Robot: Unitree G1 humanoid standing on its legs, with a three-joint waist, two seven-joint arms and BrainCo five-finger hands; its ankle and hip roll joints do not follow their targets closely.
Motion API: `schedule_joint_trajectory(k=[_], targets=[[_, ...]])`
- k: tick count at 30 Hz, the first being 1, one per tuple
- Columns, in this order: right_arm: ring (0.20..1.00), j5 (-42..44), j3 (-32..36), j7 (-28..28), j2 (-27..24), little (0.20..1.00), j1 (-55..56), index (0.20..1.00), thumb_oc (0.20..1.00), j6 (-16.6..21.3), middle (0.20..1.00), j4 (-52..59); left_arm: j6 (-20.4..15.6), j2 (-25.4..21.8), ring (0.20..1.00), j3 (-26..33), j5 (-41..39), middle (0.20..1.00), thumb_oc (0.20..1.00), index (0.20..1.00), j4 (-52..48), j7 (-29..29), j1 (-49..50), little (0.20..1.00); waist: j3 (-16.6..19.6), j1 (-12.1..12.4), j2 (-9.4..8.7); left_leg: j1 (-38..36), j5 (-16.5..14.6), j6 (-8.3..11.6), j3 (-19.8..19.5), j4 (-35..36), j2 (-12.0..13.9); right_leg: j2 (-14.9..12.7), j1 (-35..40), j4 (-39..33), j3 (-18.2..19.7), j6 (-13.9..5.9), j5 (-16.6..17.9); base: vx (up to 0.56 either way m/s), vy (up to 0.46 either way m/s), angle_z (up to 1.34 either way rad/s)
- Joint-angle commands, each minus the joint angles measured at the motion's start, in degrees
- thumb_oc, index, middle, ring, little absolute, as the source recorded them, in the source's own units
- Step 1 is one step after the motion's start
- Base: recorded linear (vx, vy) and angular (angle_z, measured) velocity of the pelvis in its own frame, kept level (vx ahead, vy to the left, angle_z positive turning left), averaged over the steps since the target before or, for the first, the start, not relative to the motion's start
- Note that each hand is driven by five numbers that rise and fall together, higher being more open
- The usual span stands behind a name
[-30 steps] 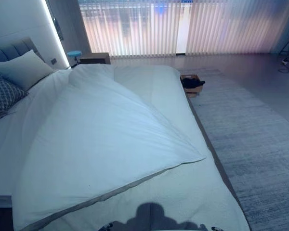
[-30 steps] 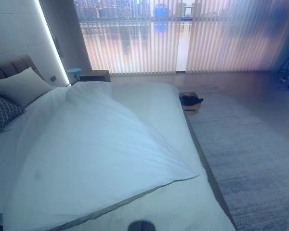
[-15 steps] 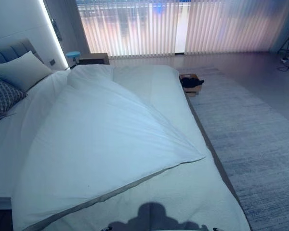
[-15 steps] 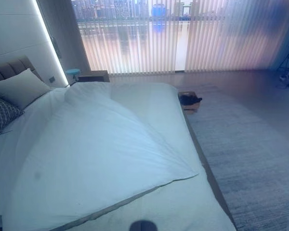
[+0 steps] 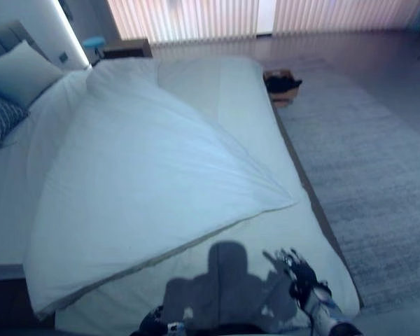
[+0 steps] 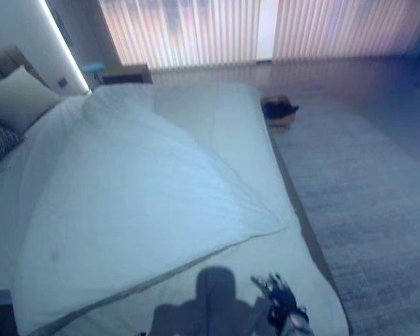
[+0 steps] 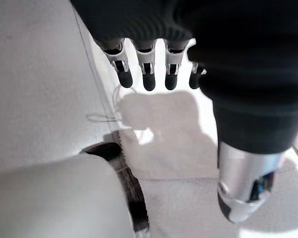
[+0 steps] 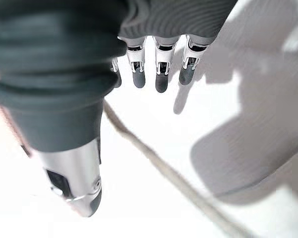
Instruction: Make the bed
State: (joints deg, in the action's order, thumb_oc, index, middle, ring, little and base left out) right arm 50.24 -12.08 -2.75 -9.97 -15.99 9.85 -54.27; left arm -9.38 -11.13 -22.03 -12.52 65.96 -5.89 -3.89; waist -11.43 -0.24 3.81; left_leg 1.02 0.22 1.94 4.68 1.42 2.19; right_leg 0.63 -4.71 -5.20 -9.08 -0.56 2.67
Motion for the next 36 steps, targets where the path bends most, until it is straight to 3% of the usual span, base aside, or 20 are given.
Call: schedule_joint_trajectory(k=[1,11,18,29,35,36], targets=[[1.0,7.1,-1.9,-1.8,2.0,1.0,-7.8,1.0,1.0,3.4,1.0,0.0,-1.9,1.3,1.0,-3.2,-3.5,1.0,1.0,1.0,0.0,-1.6,-5.2,1.0,-3.2,1.4,-3.44,2.7,2.7,0.56,-0.7,2.3,-1.9,-4.2,-0.3,3.3,1.0,-4.96,0.1,-0.04,0.012,-0.04],[1.0,12.7,1.7,-7.3,2.9,1.0,-22.8,1.0,1.0,5.0,1.0,-8.4,-1.8,1.6,1.0,-8.1,-5.1,1.0,1.0,1.0,-2.7,-3.1,-9.3,1.0,-8.7,3.6,-1.79,10.4,4.1,0.56,-1.9,1.9,-2.5,-4.8,-6.9,2.4,1.6,-5.26,2.5,-0.01,0.026,0.03],[1.0,15.9,5.2,-9.7,0.1,1.0,-33.6,1.0,1.0,6.3,1.0,-12.2,-2.0,1.0,1.0,-10.3,-6.0,1.0,1.0,1.0,-5.9,-4.0,-10.7,1.0,-12.3,5.6,-1.47,17.3,4.8,0.32,-2.7,0.7,-2.7,-5.0,-12.8,1.6,2.6,-5.61,4.3,0.0,0.01,0.01],[1.0,11.3,1.5,-12.5,-3.9,1.0,-39.4,1.0,1.0,10.9,1.0,2.9,-2.5,0.5,1.0,-8.7,-9.7,1.0,1.0,1.0,-6.5,-5.7,-12.0,1.0,-16.3,4.6,-1.83,20.2,6.6,-0.06,-3.6,2.6,-3.4,-5.3,-17.7,4.6,3.1,-5.64,4.0,0.0,0.022,0.02],[1.0,7.6,1.5,-17.1,-2.2,1.0,-37.2,1.0,1.0,13.0,1.0,8.5,-2.1,1.0,1.0,-8.5,-10.0,1.0,1.0,1.0,-6.0,-7.3,-12.2,1.0,-16.9,3.6,-2.45,20.0,6.7,-0.1,-3.7,3.2,-3.4,-5.5,-17.6,4.8,3.0,-5.81,3.9,0.01,0.008,0.0],[1.0,5.4,1.6,-20.1,-0.9,1.0,-35.3,1.0,1.0,13.9,1.0,10.9,-2.0,1.2,1.0,-8.2,-10.0,1.0,1.0,1.0,-5.9,-8.5,-12.6,1.0,-17.0,3.2,-2.81,19.7,6.6,-0.22,-3.6,3.2,-3.4,-5.5,-17.5,4.8,3.2,-5.86,3.9,0.0,0.0,0.0]])
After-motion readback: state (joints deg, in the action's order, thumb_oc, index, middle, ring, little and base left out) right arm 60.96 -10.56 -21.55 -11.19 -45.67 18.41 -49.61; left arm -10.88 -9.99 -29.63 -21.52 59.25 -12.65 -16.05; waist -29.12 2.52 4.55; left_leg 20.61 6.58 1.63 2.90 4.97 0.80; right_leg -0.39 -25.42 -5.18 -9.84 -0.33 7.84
